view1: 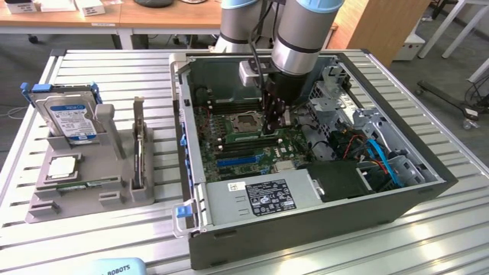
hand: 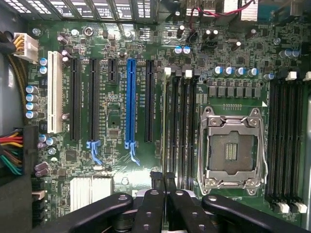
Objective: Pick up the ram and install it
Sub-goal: 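Insert the ram into the slot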
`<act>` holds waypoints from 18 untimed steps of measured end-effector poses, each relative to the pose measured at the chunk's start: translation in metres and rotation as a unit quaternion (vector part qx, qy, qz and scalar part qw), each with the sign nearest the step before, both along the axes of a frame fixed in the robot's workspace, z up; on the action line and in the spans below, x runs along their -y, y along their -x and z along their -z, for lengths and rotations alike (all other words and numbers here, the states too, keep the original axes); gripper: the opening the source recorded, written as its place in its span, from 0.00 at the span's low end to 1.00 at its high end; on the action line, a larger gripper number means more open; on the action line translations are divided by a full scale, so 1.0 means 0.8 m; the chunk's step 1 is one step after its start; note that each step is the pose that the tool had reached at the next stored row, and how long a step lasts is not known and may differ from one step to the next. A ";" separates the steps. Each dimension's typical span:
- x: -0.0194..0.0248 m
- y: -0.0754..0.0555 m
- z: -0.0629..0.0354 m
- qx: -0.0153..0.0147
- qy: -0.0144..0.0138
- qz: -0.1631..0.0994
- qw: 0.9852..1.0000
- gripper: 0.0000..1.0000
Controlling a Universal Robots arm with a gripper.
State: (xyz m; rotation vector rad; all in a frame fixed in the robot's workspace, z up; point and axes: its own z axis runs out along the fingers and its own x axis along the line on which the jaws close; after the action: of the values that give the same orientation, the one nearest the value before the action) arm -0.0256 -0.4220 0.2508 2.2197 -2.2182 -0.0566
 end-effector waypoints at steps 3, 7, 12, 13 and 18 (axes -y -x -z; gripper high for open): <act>-0.0004 0.000 0.001 0.000 0.000 0.000 1.000 0.11; -0.0017 0.000 0.002 0.000 0.000 0.000 1.000 0.11; -0.0018 0.000 0.004 0.000 0.000 0.000 1.000 0.11; -0.0017 0.000 0.005 0.000 0.000 0.000 1.000 0.11; -0.0017 0.000 0.008 0.000 0.000 0.000 1.000 0.11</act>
State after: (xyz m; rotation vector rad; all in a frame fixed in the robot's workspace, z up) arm -0.0256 -0.4207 0.2446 2.2201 -2.2186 -0.0561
